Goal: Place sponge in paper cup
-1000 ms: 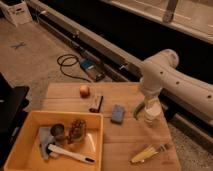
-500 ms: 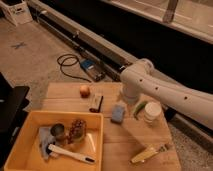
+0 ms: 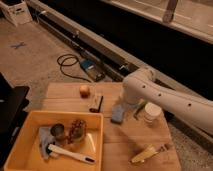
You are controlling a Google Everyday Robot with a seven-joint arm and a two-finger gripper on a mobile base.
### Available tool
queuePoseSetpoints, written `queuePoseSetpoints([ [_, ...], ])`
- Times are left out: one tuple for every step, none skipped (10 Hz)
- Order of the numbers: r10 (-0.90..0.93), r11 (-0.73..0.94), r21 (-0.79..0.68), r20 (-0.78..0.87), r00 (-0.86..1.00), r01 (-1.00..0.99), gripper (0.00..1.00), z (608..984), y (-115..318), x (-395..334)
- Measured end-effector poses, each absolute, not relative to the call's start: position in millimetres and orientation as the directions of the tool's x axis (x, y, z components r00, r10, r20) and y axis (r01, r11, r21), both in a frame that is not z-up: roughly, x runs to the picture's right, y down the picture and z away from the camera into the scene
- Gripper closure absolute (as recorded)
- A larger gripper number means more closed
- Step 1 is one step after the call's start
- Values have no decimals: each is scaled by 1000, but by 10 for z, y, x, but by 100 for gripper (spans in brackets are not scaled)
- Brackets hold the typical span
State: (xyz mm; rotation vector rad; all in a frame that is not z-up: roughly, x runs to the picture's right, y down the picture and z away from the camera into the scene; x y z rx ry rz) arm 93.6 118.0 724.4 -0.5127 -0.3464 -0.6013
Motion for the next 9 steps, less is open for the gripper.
queuePoseSetpoints([
  [-443,710,-354,447,777,609,35,7247,1169,947],
  [-432,712,-354,459,776,606,35,7318,1173,919],
  [-423,712,-351,477,771,608,35,7399,1190,893],
  [-411,710,-345,504,759,614,35,7505,1218,856],
  [-403,706,-336,533,744,623,35,7622,1250,837],
  [-401,699,-333,552,732,633,35,7696,1281,818],
  [-398,691,-328,571,718,644,35,7779,1310,791],
  [-393,681,-319,601,696,659,35,7905,1352,745],
  [-392,677,-310,616,684,667,35,7969,1356,717],
])
